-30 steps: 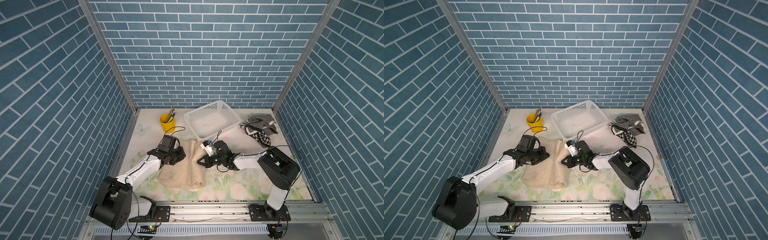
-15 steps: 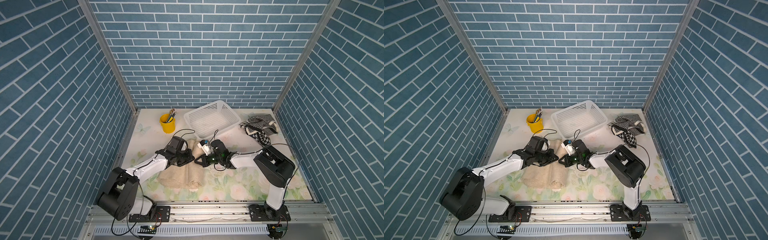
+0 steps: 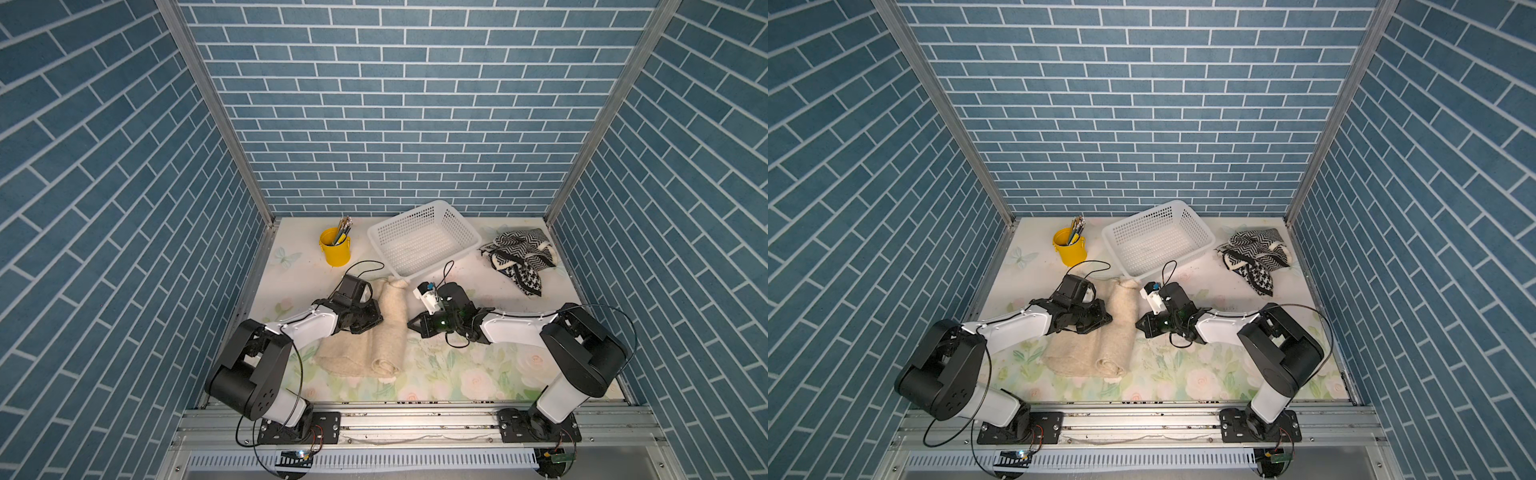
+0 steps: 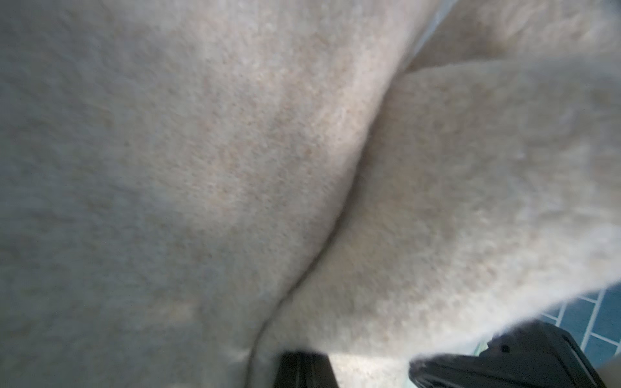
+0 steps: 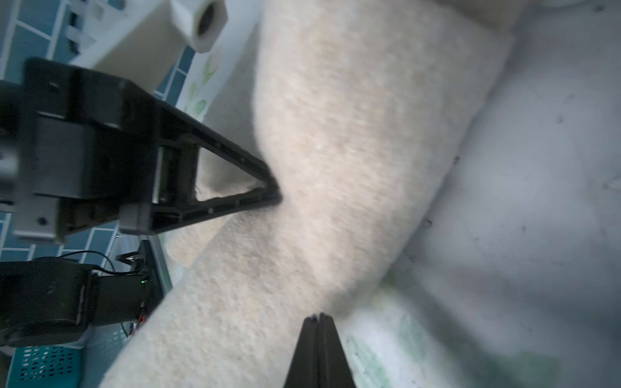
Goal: Roll up the scarf and place it into the basket
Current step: Roll the scarf at the center of the board.
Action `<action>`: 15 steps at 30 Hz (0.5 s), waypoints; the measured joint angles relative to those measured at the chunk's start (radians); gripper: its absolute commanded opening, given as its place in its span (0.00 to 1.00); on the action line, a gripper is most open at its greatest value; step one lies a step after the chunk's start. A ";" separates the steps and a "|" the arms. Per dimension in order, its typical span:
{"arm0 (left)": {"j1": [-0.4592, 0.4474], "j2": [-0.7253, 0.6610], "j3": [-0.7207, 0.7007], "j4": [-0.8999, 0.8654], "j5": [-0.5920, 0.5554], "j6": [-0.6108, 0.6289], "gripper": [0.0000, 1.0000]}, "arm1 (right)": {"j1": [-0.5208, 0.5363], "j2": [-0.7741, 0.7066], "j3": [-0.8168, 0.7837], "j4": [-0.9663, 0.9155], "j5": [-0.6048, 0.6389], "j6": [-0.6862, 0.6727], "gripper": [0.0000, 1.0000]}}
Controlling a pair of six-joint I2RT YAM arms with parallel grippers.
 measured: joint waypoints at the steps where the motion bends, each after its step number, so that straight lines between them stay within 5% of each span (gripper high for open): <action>1: 0.004 0.002 -0.005 0.003 -0.001 0.000 0.00 | -0.001 0.019 0.000 0.001 0.001 -0.001 0.00; 15: 0.082 0.002 -0.048 0.032 0.019 0.031 0.00 | 0.051 0.154 0.140 0.035 -0.024 -0.004 0.00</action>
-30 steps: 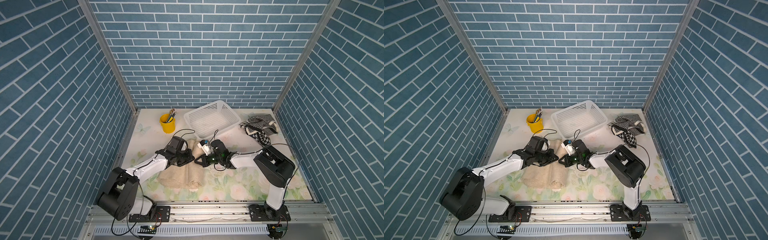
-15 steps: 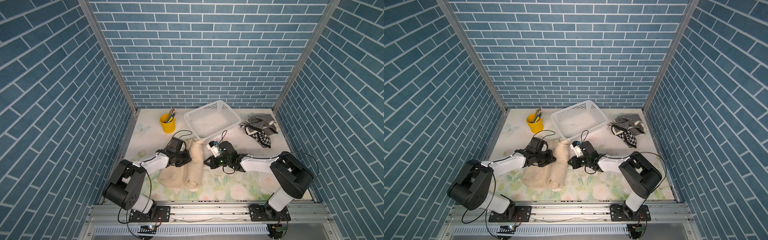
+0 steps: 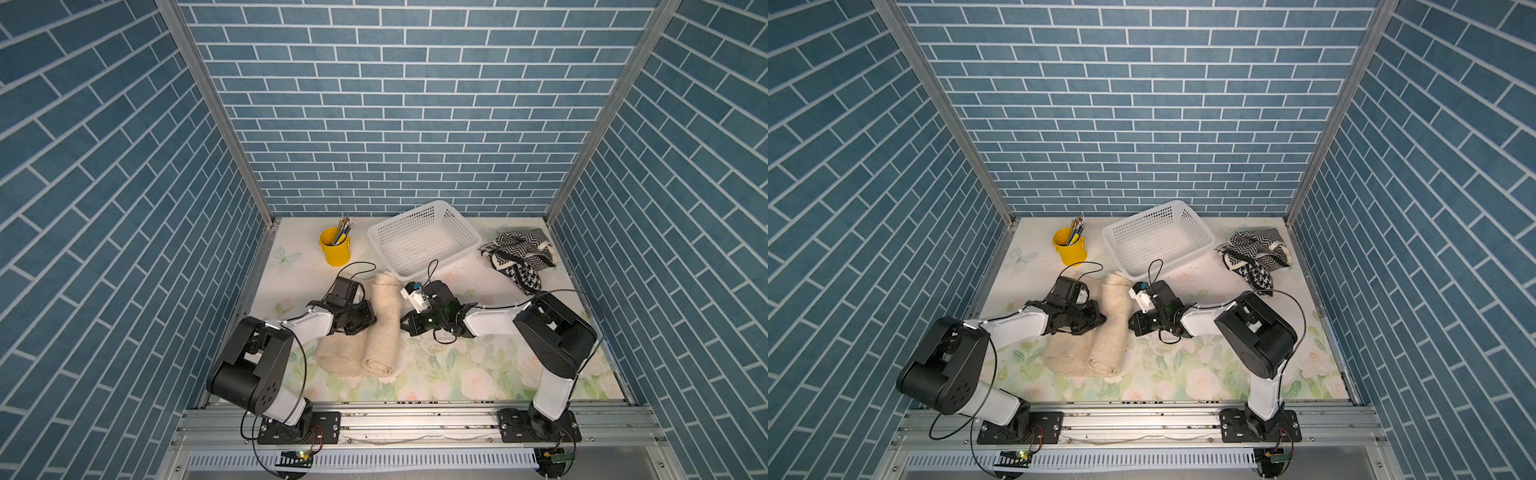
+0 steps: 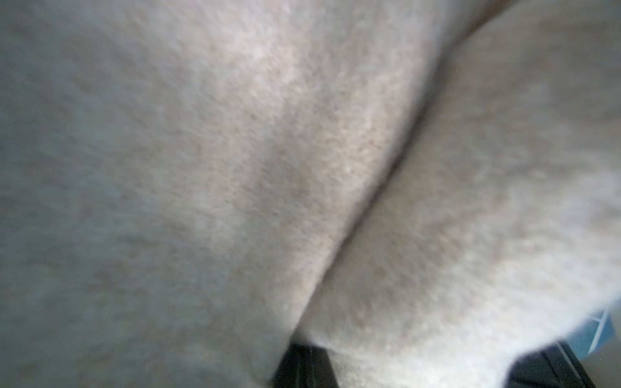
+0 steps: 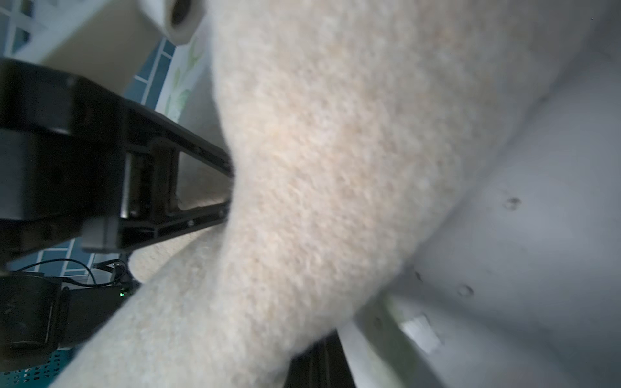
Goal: Roll up the scarf and place it into the basket
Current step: Roll the scarf at the center of the board.
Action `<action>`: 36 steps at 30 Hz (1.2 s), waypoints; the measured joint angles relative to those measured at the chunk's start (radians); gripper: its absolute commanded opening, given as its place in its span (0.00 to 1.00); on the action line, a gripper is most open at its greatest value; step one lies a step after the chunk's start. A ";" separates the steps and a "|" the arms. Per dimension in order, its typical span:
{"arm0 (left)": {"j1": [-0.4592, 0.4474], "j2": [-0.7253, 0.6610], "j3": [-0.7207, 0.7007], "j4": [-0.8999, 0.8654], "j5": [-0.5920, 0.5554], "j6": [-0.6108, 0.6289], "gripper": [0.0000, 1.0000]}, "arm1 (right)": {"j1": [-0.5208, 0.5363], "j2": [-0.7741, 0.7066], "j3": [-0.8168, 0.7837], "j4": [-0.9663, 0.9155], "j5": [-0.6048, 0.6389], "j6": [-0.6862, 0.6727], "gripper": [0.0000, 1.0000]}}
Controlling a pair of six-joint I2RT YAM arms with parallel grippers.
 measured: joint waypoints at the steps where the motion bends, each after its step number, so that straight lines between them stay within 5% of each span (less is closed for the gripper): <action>1: 0.016 -0.017 -0.006 -0.011 -0.001 0.006 0.01 | 0.010 0.003 0.018 0.000 -0.002 0.000 0.00; 14: 0.141 -0.248 0.069 -0.232 -0.048 0.073 0.07 | 0.057 0.131 0.208 -0.008 -0.044 -0.003 0.00; 26: 0.130 -0.281 0.060 -0.213 0.069 0.064 0.07 | 0.082 0.232 0.352 -0.031 -0.084 -0.003 0.00; 36: 0.124 -0.230 0.012 -0.195 0.048 0.058 0.07 | 0.085 0.247 0.362 -0.048 -0.080 -0.004 0.00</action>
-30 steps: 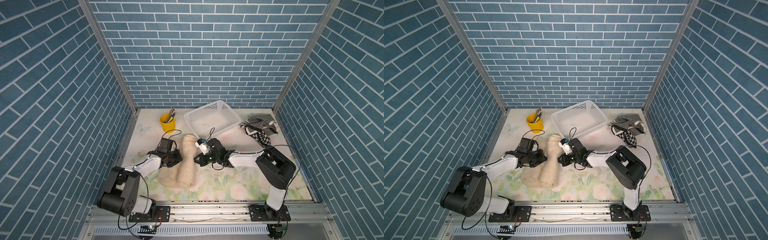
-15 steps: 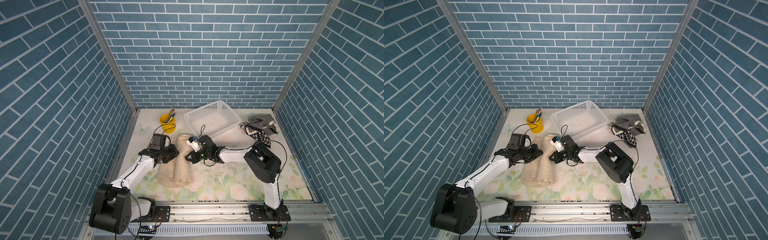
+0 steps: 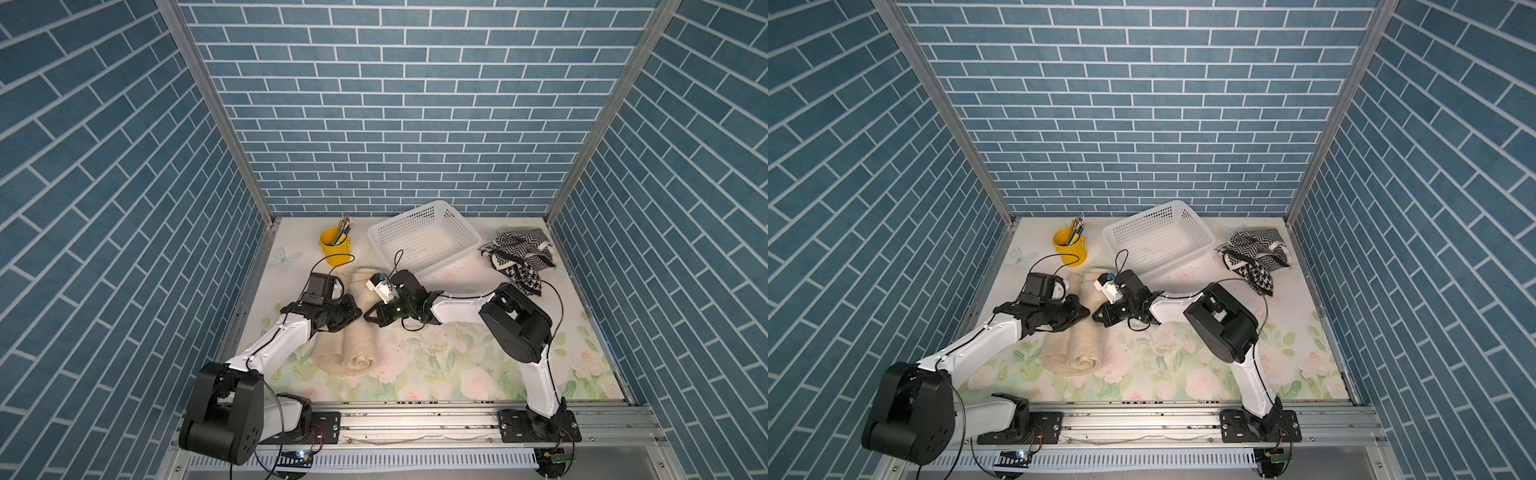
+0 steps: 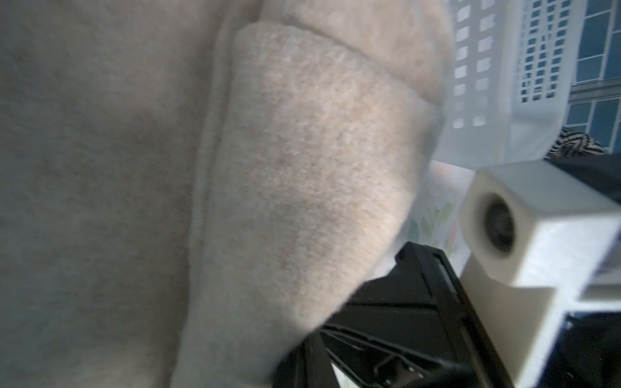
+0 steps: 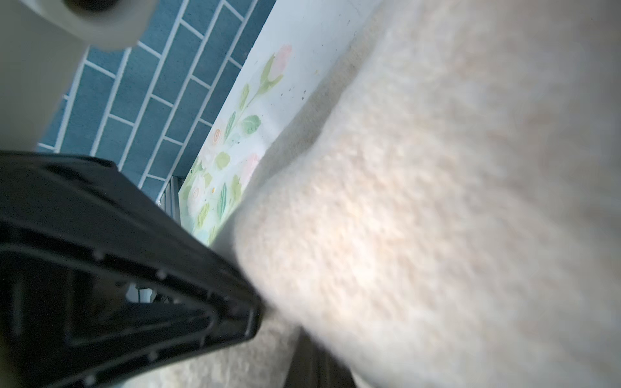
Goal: Roll up the scarf and place it into the basket
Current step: Roll the scarf at the center of the board.
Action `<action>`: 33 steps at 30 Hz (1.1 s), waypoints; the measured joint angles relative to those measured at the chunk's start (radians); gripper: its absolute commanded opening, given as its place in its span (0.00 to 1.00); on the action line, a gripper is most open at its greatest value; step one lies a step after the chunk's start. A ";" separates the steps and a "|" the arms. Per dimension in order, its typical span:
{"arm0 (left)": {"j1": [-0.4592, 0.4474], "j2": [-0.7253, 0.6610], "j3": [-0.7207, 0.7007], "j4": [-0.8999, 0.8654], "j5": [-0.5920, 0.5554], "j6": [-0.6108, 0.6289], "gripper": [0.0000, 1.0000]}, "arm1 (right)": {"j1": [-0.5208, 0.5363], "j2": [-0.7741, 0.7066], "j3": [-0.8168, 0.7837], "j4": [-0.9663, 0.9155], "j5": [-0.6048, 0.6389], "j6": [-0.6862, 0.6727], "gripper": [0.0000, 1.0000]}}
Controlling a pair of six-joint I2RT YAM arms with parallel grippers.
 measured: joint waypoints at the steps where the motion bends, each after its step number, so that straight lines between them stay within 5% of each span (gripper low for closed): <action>1: 0.004 0.011 -0.001 -0.001 -0.011 0.000 0.07 | 0.000 -0.017 -0.017 -0.006 0.008 -0.003 0.00; 8: 0.087 0.059 -0.007 -0.006 -0.063 0.016 0.06 | -0.042 -0.179 -0.206 -0.029 0.071 -0.025 0.00; 14: 0.127 0.113 -0.007 -0.001 -0.082 0.032 0.05 | -0.080 -0.151 -0.246 -0.021 0.080 -0.023 0.00; 33: 0.298 0.046 -0.016 -0.137 -0.173 0.082 0.06 | 0.013 0.045 0.113 -0.029 -0.021 -0.024 0.00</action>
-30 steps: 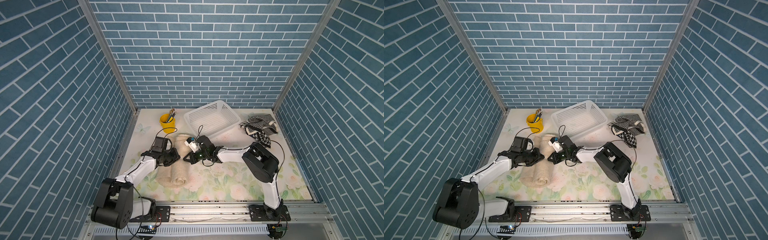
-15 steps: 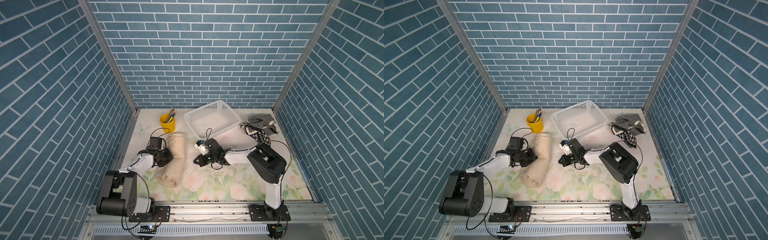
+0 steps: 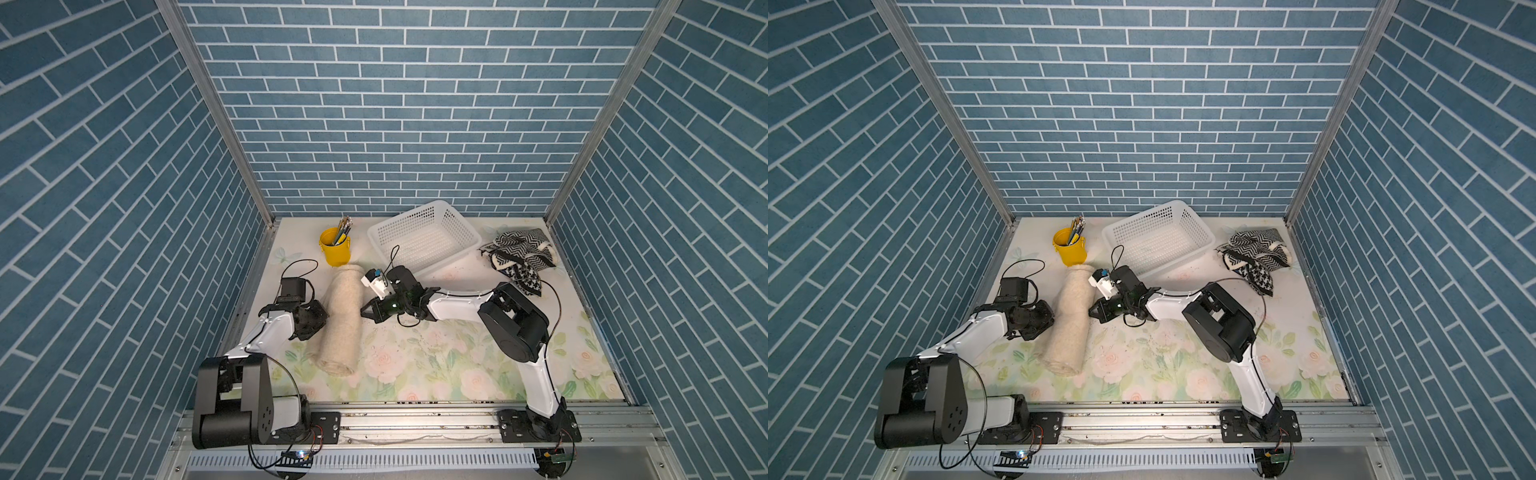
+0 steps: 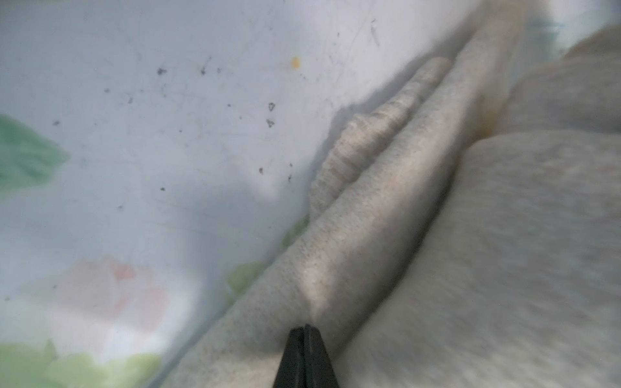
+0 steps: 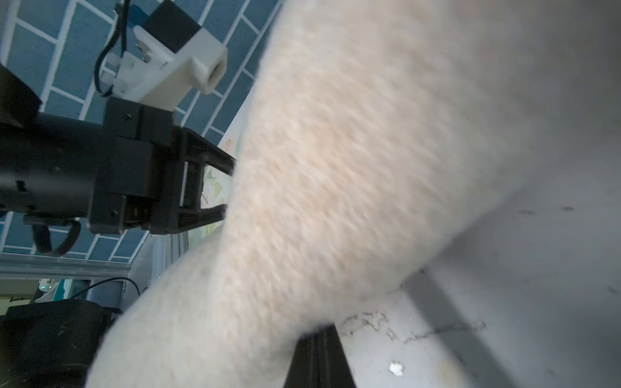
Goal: Roll up the scarf and place it into the basket
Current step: Roll the scarf at the center of the board.
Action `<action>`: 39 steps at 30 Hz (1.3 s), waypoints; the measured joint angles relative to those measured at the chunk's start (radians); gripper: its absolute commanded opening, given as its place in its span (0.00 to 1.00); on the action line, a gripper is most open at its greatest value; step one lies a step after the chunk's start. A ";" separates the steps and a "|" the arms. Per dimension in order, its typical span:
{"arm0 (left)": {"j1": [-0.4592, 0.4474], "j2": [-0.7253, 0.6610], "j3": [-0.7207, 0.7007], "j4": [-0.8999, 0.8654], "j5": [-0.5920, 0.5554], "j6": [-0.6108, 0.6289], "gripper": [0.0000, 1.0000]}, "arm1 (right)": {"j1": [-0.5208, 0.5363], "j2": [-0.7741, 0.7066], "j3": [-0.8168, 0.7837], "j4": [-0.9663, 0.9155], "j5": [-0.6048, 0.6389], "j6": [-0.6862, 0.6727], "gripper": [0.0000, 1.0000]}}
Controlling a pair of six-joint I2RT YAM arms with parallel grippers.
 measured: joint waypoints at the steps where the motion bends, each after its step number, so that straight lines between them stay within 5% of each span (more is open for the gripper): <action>1: 0.005 0.003 0.000 -0.004 -0.001 0.003 0.05 | 0.005 0.014 0.023 -0.008 -0.003 0.000 0.00; 10: 0.059 -0.015 0.024 -0.066 -0.003 0.019 0.05 | 0.038 0.127 0.161 -0.066 -0.022 -0.001 0.00; 22: 0.074 -0.211 0.163 -0.188 0.021 0.032 0.06 | 0.043 0.179 0.276 -0.144 -0.026 -0.002 0.00; 37: 0.068 -0.121 0.050 -0.069 0.174 -0.006 0.06 | 0.044 0.225 0.363 -0.198 -0.027 -0.019 0.00; 39: 0.069 -0.087 0.032 -0.048 0.157 -0.015 0.06 | 0.042 0.216 0.340 -0.196 -0.024 -0.019 0.13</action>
